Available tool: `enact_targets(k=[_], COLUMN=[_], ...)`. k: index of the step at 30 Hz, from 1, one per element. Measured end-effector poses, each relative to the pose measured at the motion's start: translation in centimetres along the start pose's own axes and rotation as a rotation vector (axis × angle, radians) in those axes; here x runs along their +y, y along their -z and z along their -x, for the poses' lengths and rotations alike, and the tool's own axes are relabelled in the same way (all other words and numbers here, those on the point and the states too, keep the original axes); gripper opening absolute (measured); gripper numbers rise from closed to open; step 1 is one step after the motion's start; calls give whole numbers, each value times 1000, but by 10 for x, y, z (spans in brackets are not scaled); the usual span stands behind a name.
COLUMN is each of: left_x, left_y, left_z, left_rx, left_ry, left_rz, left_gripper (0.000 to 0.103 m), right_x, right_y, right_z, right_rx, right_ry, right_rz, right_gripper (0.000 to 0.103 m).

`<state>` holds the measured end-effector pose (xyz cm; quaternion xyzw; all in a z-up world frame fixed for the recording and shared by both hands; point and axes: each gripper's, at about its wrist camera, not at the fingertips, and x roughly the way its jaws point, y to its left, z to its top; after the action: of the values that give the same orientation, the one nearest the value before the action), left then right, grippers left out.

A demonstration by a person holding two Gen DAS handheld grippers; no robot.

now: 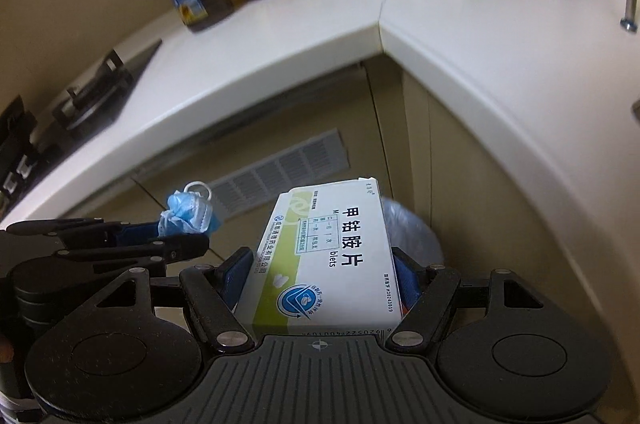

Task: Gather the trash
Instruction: 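Carry the blue mask and medicine box down over the trash bin, then open the left gripper to drop the mask while the right drops the box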

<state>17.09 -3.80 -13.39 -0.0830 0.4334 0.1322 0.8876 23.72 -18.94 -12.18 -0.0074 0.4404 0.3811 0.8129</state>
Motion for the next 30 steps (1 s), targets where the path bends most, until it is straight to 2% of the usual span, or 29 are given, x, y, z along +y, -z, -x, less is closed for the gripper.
enact_targets(k=[9, 15, 23, 30], left_x=[13, 14, 7, 2], left_y=[15, 20, 19, 19], left_z=[-55, -92, -126, -148], left_rx=[113, 164, 196, 213], left_ry=[53, 77, 101, 113], left_rz=[-13, -16, -35, -51], left_gripper=[25, 26, 27, 33], right_x=[-22, -41, -58, -66], right_y=[17, 22, 23, 24], right_z=[-49, -73, -92, -103], right_rx=[81, 93, 96, 102], right_ry=[53, 71, 80, 92], right_rz=[-65, -114, -158, -182], right_gripper=[72, 72, 72, 72])
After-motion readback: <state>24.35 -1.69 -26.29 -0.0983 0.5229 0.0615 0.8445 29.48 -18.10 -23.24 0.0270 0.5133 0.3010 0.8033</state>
